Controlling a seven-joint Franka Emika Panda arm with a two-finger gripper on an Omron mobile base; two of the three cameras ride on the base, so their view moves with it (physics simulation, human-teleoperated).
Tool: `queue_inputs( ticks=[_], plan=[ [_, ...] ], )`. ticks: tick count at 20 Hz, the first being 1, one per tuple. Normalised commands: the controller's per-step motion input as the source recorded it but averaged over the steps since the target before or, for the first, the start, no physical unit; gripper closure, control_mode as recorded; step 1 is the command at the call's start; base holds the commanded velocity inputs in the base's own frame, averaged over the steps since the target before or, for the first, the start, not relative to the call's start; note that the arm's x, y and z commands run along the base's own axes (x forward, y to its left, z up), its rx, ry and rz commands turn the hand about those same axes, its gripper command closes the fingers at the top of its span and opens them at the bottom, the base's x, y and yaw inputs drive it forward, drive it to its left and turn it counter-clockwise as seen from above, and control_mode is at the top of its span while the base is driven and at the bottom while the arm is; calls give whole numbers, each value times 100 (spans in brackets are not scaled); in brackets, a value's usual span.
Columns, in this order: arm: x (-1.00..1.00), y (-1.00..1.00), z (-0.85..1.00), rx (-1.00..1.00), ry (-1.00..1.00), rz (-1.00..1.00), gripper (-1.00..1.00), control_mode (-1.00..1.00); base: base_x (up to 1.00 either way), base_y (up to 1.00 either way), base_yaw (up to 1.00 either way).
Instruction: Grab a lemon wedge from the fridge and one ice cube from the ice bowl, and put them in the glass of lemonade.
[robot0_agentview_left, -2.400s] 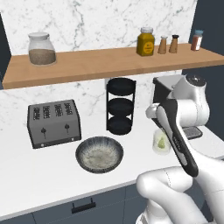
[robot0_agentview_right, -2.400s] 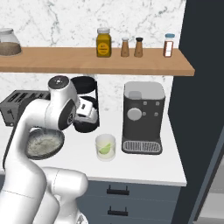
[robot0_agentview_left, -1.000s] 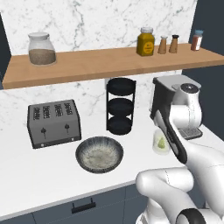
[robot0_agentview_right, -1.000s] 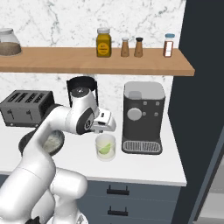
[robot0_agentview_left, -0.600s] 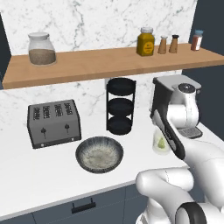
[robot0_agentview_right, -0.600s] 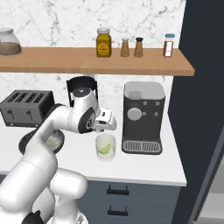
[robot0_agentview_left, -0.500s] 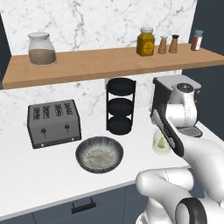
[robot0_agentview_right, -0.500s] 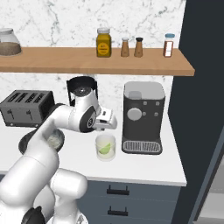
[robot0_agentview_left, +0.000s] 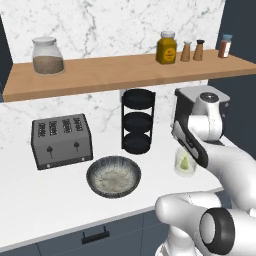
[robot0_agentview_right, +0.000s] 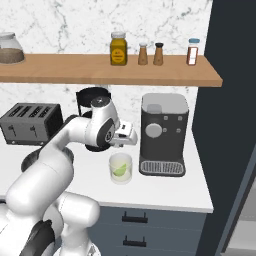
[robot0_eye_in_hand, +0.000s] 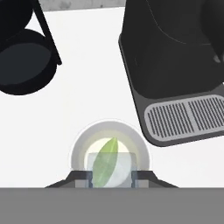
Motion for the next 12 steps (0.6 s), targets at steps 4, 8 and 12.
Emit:
queue_inputs(
  ticks=[4, 8, 12],
  plan=[
    [0, -4, -26, 1, 0, 0, 100, -100, 0, 0, 0],
    [0, 0, -20, 0, 0, 0, 100, -100, 0, 0, 0],
    [0, 0, -18, 0, 0, 0, 100, -100, 0, 0, 0]
  ],
)
